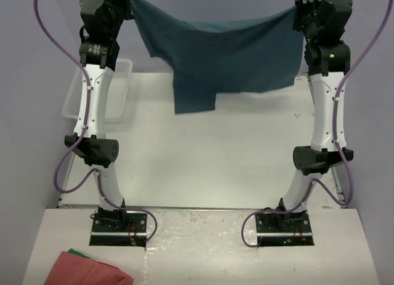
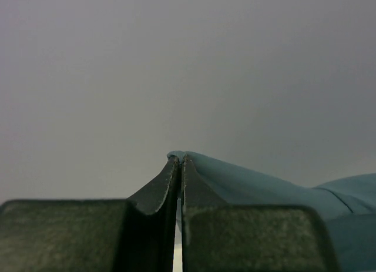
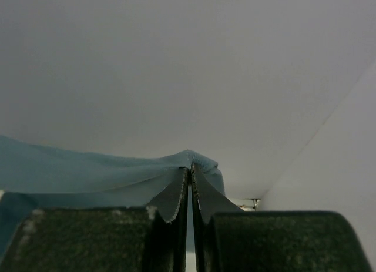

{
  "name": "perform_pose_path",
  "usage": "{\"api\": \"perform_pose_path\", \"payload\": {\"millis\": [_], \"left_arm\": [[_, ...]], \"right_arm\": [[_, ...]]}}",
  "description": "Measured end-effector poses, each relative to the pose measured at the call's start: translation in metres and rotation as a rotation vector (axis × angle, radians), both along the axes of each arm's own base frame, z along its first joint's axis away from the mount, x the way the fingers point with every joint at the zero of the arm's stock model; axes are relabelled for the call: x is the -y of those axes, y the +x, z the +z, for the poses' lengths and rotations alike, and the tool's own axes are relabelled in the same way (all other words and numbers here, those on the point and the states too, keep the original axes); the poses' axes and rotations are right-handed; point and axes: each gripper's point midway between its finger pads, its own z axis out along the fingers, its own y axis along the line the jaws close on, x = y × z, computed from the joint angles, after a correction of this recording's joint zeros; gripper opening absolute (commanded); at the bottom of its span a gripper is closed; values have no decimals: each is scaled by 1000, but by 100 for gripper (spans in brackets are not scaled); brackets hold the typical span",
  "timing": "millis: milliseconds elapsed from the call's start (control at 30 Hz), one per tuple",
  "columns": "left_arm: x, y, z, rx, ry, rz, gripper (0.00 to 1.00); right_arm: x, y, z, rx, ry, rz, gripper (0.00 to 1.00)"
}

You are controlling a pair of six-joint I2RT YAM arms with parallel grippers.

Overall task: Fold and stack the t-shirts
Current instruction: Flatten out the tshirt

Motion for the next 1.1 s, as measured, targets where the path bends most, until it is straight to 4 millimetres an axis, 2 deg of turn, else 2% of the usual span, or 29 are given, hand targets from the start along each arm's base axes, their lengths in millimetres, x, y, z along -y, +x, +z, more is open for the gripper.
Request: {"api": "perform_pose_path", "payload": {"millis": [133, 233, 300, 367, 433, 467, 567, 633, 700, 767, 800, 867, 933, 1000, 1100], "left_arm": [[2, -36, 49, 109, -5, -25, 0], [1, -61, 77, 170, -7, -37, 0], [3, -70, 78, 170, -6, -47, 0], [9, -68, 61, 130, -2, -55, 0], [23, -60, 20, 35, 7, -65, 0], [36, -53, -8, -24, 3, -73, 0], [86, -46, -130, -289, 24, -115, 0], [114, -60, -214, -478, 63, -124, 0], [133, -88, -286, -644, 107, -126, 0], [142, -115, -322, -745, 155, -140, 0], [142, -122, -325, -764, 167, -141, 0], [136, -131, -302, -732, 156, -132, 0], [125, -139, -250, -636, 111, -119, 0], [114, -149, -172, -482, 40, -118, 0], [95, -180, -51, -240, -60, -135, 0]], "right_arm": [[14, -20, 23, 55, 21, -15, 0], [17, -31, 27, 69, 48, -15, 0], [17, -28, 13, 40, 82, -19, 0], [15, -17, -13, -22, 131, -25, 0], [12, -4, -62, -136, 197, -38, 0], [11, 1, -91, -201, 226, -47, 0], [5, 0, -199, -470, 312, -110, 0], [2, -15, -260, -636, 347, -174, 0], [2, -35, -301, -745, 364, -230, 0], [6, -54, -321, -808, 367, -276, 0], [11, -63, -323, -823, 369, -302, 0], [19, -70, -307, -789, 389, -323, 0], [30, -79, -277, -711, 417, -340, 0], [38, -88, -243, -626, 434, -342, 0], [42, -102, -179, -467, 452, -305, 0]]}}
